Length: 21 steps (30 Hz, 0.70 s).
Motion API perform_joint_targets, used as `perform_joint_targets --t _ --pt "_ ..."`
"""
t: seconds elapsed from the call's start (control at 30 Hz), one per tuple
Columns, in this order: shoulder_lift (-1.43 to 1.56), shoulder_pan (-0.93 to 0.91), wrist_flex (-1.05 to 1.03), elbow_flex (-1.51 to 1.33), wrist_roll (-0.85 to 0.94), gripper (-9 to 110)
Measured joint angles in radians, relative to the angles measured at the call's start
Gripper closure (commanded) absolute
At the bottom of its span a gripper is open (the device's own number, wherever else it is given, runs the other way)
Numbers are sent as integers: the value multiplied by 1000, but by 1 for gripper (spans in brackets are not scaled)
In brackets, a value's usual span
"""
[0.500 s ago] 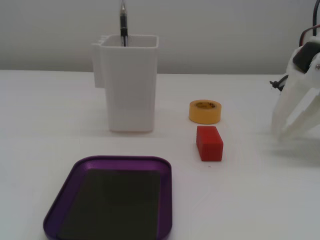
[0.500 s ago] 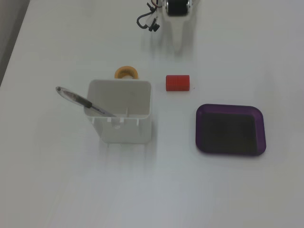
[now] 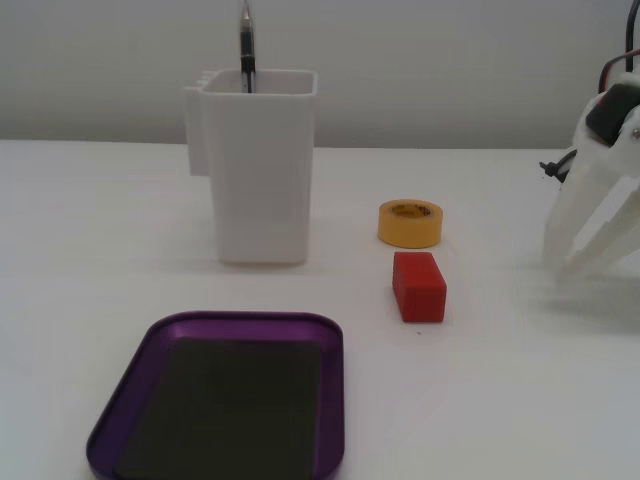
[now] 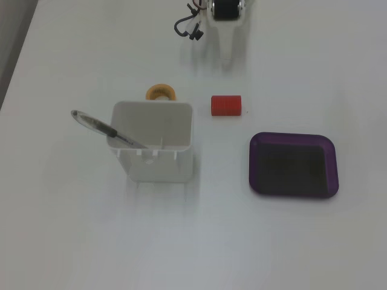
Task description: Pick up the red cube and place it in the box.
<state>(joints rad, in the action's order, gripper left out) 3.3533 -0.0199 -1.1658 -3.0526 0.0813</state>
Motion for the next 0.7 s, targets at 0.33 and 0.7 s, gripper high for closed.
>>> perform_joint_targets --t 0.33,0.7 --pt "0 0 0 0 0 102" --pt "0 -5 0 163 0 102"
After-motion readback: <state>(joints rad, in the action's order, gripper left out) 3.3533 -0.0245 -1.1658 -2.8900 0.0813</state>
